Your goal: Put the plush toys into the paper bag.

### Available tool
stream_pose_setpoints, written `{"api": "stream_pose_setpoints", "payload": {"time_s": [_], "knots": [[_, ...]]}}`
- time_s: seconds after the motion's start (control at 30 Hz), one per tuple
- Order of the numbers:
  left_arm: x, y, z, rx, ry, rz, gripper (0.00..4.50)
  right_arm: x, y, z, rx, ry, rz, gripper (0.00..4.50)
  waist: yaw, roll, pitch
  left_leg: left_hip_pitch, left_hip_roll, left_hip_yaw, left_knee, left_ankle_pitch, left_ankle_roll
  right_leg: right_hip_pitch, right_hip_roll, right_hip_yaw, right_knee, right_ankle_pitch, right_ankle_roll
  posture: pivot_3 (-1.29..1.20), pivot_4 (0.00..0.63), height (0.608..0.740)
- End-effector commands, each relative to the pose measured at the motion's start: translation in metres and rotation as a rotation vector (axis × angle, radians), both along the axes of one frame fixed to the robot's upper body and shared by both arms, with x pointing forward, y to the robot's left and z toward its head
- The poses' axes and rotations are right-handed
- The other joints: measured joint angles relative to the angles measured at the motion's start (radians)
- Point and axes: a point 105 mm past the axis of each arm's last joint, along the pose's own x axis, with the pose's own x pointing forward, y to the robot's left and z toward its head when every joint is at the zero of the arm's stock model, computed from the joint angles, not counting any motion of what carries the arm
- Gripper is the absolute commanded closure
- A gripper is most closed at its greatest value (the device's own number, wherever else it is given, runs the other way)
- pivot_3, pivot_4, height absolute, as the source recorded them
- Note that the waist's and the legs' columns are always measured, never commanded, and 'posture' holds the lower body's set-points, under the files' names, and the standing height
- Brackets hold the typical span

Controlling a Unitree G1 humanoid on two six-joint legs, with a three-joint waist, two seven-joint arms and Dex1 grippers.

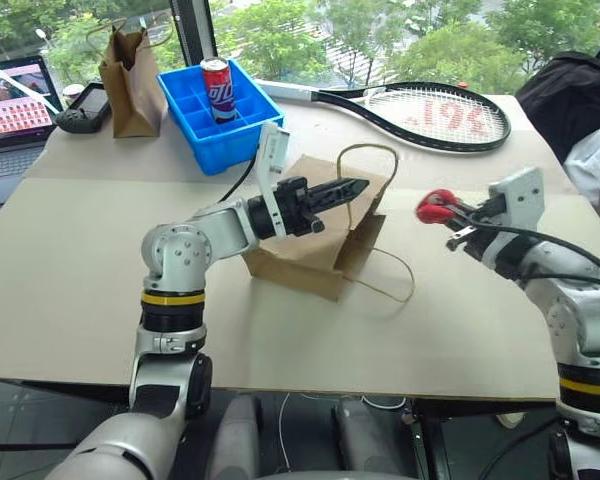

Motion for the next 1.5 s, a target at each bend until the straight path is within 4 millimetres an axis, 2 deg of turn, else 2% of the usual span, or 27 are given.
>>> {"api": "stream_pose_setpoints", "payload": {"time_s": [0.03,0.2,0.3,0.37,0.43,0.5,0.53,0.67,0.73,0.8,0.9,1.0,1.27,1.4,1.5], "knots": [[-0.002,-0.001,0.017,-0.039,-0.050,-0.018,4.50,-0.009,0.050,-0.004,-0.016,0.027,0.134,4.48,0.000,0.000,0.000,0.000,0.000,0.000,0.000,0.000,0.000,0.000,0.000,0.000,0.000,0.000,0.000,0.00,0.150,0.658],[-0.005,-0.004,0.021,-0.055,-0.058,-0.032,4.50,0.001,0.093,-0.017,-0.053,0.014,0.223,4.48,0.012,0.000,0.000,-0.002,0.000,0.000,0.000,0.000,0.000,0.000,0.000,0.000,-0.001,0.000,0.000,0.00,0.150,0.658],[-0.008,-0.005,0.020,-0.058,-0.056,-0.038,4.50,0.012,0.123,-0.012,-0.024,-0.072,0.299,4.48,0.011,-0.002,0.001,-0.002,-0.001,0.000,0.000,0.000,0.000,0.000,-0.001,0.000,-0.003,0.000,0.000,0.00,0.150,0.658],[-0.008,-0.004,0.019,-0.058,-0.048,-0.029,4.50,0.016,0.137,-0.012,0.043,-0.083,0.342,4.48,0.009,-0.002,0.001,-0.002,-0.001,0.000,0.000,0.000,0.000,0.000,0.000,0.000,-0.002,0.000,0.001,0.00,0.150,0.658],[-0.008,-0.004,0.017,-0.055,-0.046,-0.020,4.50,0.016,0.147,-0.018,0.039,-0.079,0.388,4.48,0.007,-0.002,0.001,-0.002,-0.001,0.000,-0.001,0.000,0.000,0.000,0.000,0.000,-0.002,0.000,0.001,0.00,0.150,0.658],[-0.008,-0.002,0.018,-0.056,-0.047,-0.011,4.50,0.012,0.155,-0.024,0.051,-0.063,0.430,3.52,0.011,-0.002,0.001,-0.002,-0.001,0.000,-0.001,0.000,0.000,0.000,0.000,-0.001,-0.002,0.000,0.001,0.00,0.150,0.658],[-0.008,-0.001,0.018,-0.057,-0.047,-0.008,4.50,0.011,0.157,-0.025,0.055,-0.061,0.440,3.32,0.012,-0.002,0.001,-0.003,-0.001,-0.001,-0.001,0.000,0.000,0.000,-0.001,-0.001,-0.002,0.000,0.001,0.00,0.150,0.658],[-0.007,0.002,0.017,-0.057,-0.048,0.009,4.50,0.006,0.161,-0.028,0.099,-0.053,0.462,1.96,0.009,-0.002,0.001,-0.003,-0.001,-0.001,-0.001,0.001,-0.001,0.000,-0.001,-0.001,-0.001,0.001,0.001,0.00,0.150,0.658],[-0.007,0.004,0.016,-0.057,-0.047,0.017,4.50,0.005,0.158,-0.030,0.135,-0.034,0.447,1.14,0.008,-0.002,0.001,-0.002,-0.001,-0.001,-0.001,0.001,-0.001,0.000,0.000,-0.001,-0.001,0.001,0.001,0.00,0.150,0.658],[-0.006,0.005,0.016,-0.057,-0.045,0.021,4.50,0.003,0.153,-0.030,0.152,-0.020,0.432,0.61,0.007,-0.002,0.001,-0.002,-0.001,-0.001,-0.001,0.001,-0.001,0.000,0.000,-0.001,0.000,0.001,0.001,0.00,0.150,0.658],[-0.007,0.004,0.015,-0.059,-0.045,0.019,4.50,0.000,0.140,-0.029,0.150,-0.012,0.406,0.61,0.010,-0.002,0.001,-0.002,-0.001,-0.001,-0.001,0.001,-0.001,0.000,0.000,-0.001,0.000,0.001,0.001,0.00,0.150,0.658],[-0.009,0.003,0.014,-0.069,-0.036,0.002,4.50,-0.002,0.115,-0.033,0.059,-0.035,0.354,0.61,0.014,-0.002,0.001,-0.002,-0.001,-0.001,-0.001,0.001,-0.001,0.000,-0.001,-0.001,-0.001,0.000,0.001,0.00,0.150,0.658],[-0.015,-0.001,0.012,-0.062,-0.034,-0.040,4.50,-0.020,0.045,-0.031,-0.039,0.007,0.270,0.61,0.012,-0.002,0.001,-0.002,-0.001,-0.001,-0.001,0.001,-0.001,0.000,-0.001,-0.001,-0.001,0.000,0.001,0.00,0.150,0.658],[-0.014,0.000,0.013,-0.058,-0.039,-0.040,4.50,-0.030,0.028,-0.035,-0.102,0.043,0.253,0.61,0.009,-0.002,0.001,-0.002,-0.001,-0.001,-0.001,0.001,-0.001,0.000,-0.001,0.000,-0.001,0.000,0.001,0.00,0.150,0.658],[-0.013,0.000,0.013,-0.055,-0.043,-0.037,4.50,-0.027,0.020,-0.048,-0.112,0.090,0.176,0.61,0.007,-0.003,0.002,-0.002,-0.001,-0.001,-0.001,0.001,-0.001,0.000,0.000,0.000,-0.001,0.000,0.001,0.00,0.150,0.658]]}}
